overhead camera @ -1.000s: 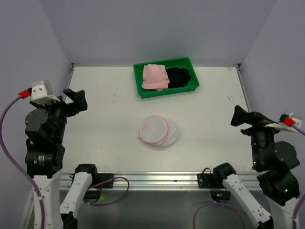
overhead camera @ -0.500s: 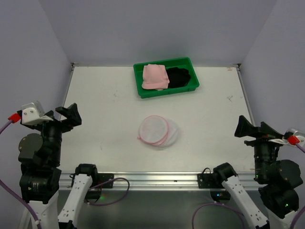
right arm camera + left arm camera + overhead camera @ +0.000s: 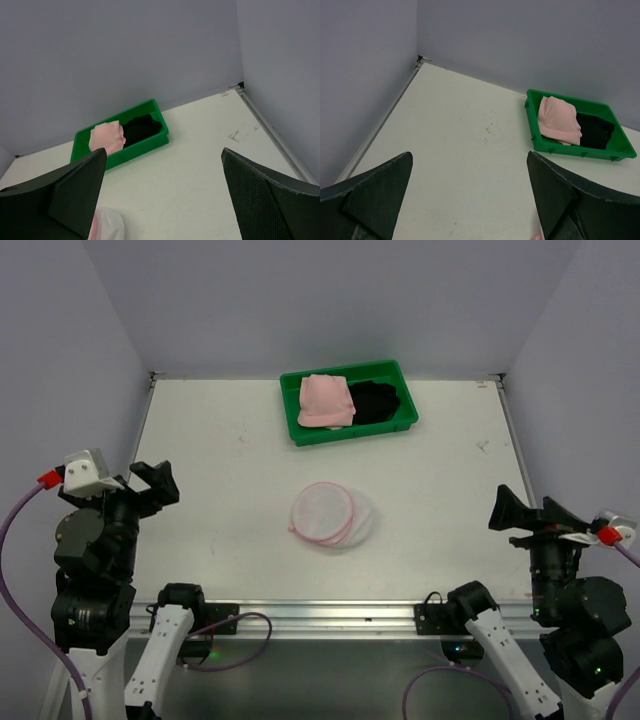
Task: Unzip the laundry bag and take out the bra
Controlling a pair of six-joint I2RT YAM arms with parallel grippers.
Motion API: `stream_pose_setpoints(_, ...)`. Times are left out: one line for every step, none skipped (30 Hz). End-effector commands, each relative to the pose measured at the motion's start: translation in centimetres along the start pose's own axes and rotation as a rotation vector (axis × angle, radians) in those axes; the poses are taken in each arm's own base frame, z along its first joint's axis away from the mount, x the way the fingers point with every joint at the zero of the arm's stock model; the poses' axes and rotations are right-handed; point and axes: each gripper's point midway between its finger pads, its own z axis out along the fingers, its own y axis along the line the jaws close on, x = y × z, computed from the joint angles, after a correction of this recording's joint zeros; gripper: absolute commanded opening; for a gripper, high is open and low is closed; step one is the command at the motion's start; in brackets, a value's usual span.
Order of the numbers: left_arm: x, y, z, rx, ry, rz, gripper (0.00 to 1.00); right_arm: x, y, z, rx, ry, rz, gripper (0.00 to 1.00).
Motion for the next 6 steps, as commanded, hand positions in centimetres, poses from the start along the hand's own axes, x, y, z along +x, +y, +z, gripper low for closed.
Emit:
stream_pose_setpoints(0.52, -0.76, 0.4, 0.039, 0.016, -0.003, 1.0, -0.49, 0.52, 0.17, -0.024, -0.017, -0.004, 0.99)
stream_pose_setpoints(0.78, -0.74, 0.53, 0.039, 0.022, -0.002, 1.0, -0.43, 0.56, 0.23, -0.025, -0.015, -0.006, 0.99)
stream_pose_setpoints(0.84, -0.77, 0.59, 0.04, 0.023, -0.002, 1.0, -0.47, 0.6, 0.2, -0.028, -0.017, -0.006, 0.99)
stream_pose_setpoints(0.94, -0.76, 0.68, 0.04, 0.026, -0.001, 1.0, -0.3, 0.62, 0.3, -0.027, -0.012, -0.009, 0.99)
stream_pose_setpoints(1.17, -0.73, 0.82, 0.038, 0.032, 0.0, 1.0, -0.32, 0.61, 0.27, -0.027, -0.013, -0.01, 0.99)
stream_pose_setpoints(1.21, -0.77, 0.92, 0.04, 0.031, -0.001, 1.0, -0.35, 0.64, 0.27, -0.029, -0.014, -0.009, 0.99)
